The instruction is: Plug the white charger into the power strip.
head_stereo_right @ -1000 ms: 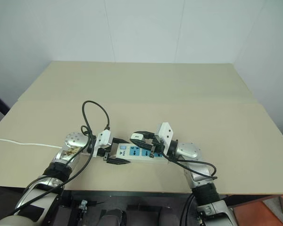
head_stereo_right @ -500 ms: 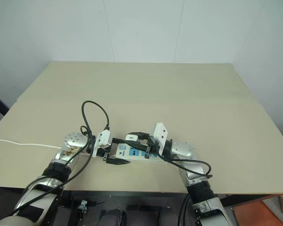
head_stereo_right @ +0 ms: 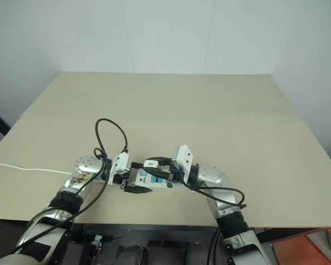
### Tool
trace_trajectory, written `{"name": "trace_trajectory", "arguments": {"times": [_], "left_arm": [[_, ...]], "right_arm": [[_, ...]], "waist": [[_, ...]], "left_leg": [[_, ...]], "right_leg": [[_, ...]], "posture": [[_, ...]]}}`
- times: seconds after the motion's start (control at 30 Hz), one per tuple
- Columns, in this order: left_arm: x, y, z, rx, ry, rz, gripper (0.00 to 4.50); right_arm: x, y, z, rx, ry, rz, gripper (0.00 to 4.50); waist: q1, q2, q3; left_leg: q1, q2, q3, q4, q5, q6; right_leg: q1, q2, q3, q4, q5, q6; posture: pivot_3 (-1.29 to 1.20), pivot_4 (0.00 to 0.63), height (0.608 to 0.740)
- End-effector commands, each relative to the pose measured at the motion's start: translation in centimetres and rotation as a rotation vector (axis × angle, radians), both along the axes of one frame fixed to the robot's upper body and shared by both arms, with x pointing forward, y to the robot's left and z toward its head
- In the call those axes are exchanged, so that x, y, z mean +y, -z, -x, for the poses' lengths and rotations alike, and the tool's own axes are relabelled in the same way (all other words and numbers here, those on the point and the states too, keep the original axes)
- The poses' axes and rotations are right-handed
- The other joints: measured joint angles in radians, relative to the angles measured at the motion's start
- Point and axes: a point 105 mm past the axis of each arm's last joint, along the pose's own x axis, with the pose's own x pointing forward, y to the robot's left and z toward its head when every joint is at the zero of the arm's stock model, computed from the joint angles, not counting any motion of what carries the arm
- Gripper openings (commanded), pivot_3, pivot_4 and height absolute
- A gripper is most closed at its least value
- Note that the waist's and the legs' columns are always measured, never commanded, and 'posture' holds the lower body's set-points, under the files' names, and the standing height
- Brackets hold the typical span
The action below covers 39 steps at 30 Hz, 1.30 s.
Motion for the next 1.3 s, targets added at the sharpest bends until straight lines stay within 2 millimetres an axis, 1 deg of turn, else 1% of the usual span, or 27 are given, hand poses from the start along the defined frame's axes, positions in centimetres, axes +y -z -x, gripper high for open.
{"name": "trace_trajectory", "arguments": {"times": [0.03, 0.13, 0.3, 0.47, 0.63, 0.77, 0.9, 0.97, 1.03, 1.3], "left_arm": [[0.1, 2.2, 1.3, 0.068, 0.043, -0.083, 3.31], [0.1, 2.2, 1.4, 0.067, 0.044, -0.085, 3.31], [0.2, 2.2, 1.3, 0.066, 0.045, -0.088, 3.31], [0.2, 2.1, 1.3, 0.066, 0.043, -0.088, 3.31], [0.3, 2.1, 1.3, 0.066, 0.042, -0.092, 3.31], [0.3, 2.1, 1.2, 0.066, 0.043, -0.093, 3.31], [0.3, 2.2, 1.1, 0.066, 0.044, -0.095, 3.31], [0.3, 2.2, 1.1, 0.065, 0.045, -0.096, 3.31], [0.3, 2.2, 1.1, 0.064, 0.046, -0.096, 3.31], [0.3, 2.2, 1.1, 0.065, 0.046, -0.095, 3.31]], "right_arm": [[0.5, 0.2, 0.3, 0.002, -0.024, 0.007, 1.18], [0.4, 0.4, -0.1, 0.004, -0.011, 0.014, 1.18], [0.0, 1.2, -1.3, 0.015, 0.035, 0.037, 1.18], [-0.3, 1.7, -1.4, 0.025, 0.036, 0.053, 1.18], [-2.1, 2.8, -1.1, 0.046, 0.044, 0.111, 1.18], [-4.4, 3.7, -1.3, 0.069, 0.082, 0.166, 1.18], [-5.3, 4.1, -1.3, 0.078, 0.088, 0.201, 1.18], [-5.4, 4.2, -1.4, 0.08, 0.083, 0.22, 1.18], [-5.1, 4.2, -1.4, 0.079, 0.071, 0.228, 1.18], [-2.6, 4.3, -1.8, 0.113, -0.003, 0.281, 1.18]], "waist": [[0.0, 0.0, 0.0], [-0.002, 0.0, 0.0], [-0.006, 0.0, 0.0], [-0.015, 0.0, 0.0], [-0.013, 0.0, 0.0], [-0.008, 0.0, 0.0], [-0.003, 0.0, 0.0], [0.001, 0.0, 0.0], [0.003, 0.0, 0.0], [-0.004, 0.0, 0.0]], "left_leg": [[0.0, 0.0, 0.0, 0.0, 0.0, 0.0], [0.0, 0.0, 0.0, 0.0, 0.0, 0.0], [0.001, 0.0, 0.0, 0.0, 0.0, 0.0], [0.007, 0.001, 0.0, 0.0, 0.0, 0.0], [0.007, 0.0, -0.001, 0.0, 0.0, 0.0], [0.007, 0.0, -0.001, 0.0, 0.0, 0.0], [0.01, 0.0, -0.001, 0.0, 0.0, 0.0], [0.01, 0.0, -0.001, 0.0, 0.0, 0.0], [0.01, 0.0, -0.001, 0.0, 0.0, 0.0], [0.014, 0.001, 0.0, -0.001, 0.0, 0.0]], "right_leg": [[0.0, 0.0, 0.0, 0.0, 0.0, 0.0], [0.0, 0.0, 0.0, 0.0, 0.0, 0.0], [0.001, 0.0, 0.0, 0.0, 0.0, 0.0], [0.007, 0.001, 0.0, 0.0, 0.0, 0.0], [0.008, 0.0, 0.0, -0.001, 0.0, 0.0], [0.009, 0.0, -0.001, -0.002, 0.0, 0.0], [0.012, 0.0, -0.001, -0.002, -0.001, 0.002], [0.012, 0.0, -0.001, -0.002, -0.003, 0.005], [0.012, 0.0, -0.001, -0.003, -0.003, 0.005], [0.014, 0.0, -0.001, -0.002, -0.004, 0.006]], "posture": [[0.0, 0.15, 0.74], [0.0, 0.15, 0.74], [0.0, 0.15, 0.74], [0.0, 0.15, 0.74], [0.0, 0.15, 0.74], [0.0, 0.15, 0.74], [0.0, 0.15, 0.74], [0.0, 0.15, 0.74], [0.0, 0.15, 0.74], [0.0, 0.15, 0.74]]}}
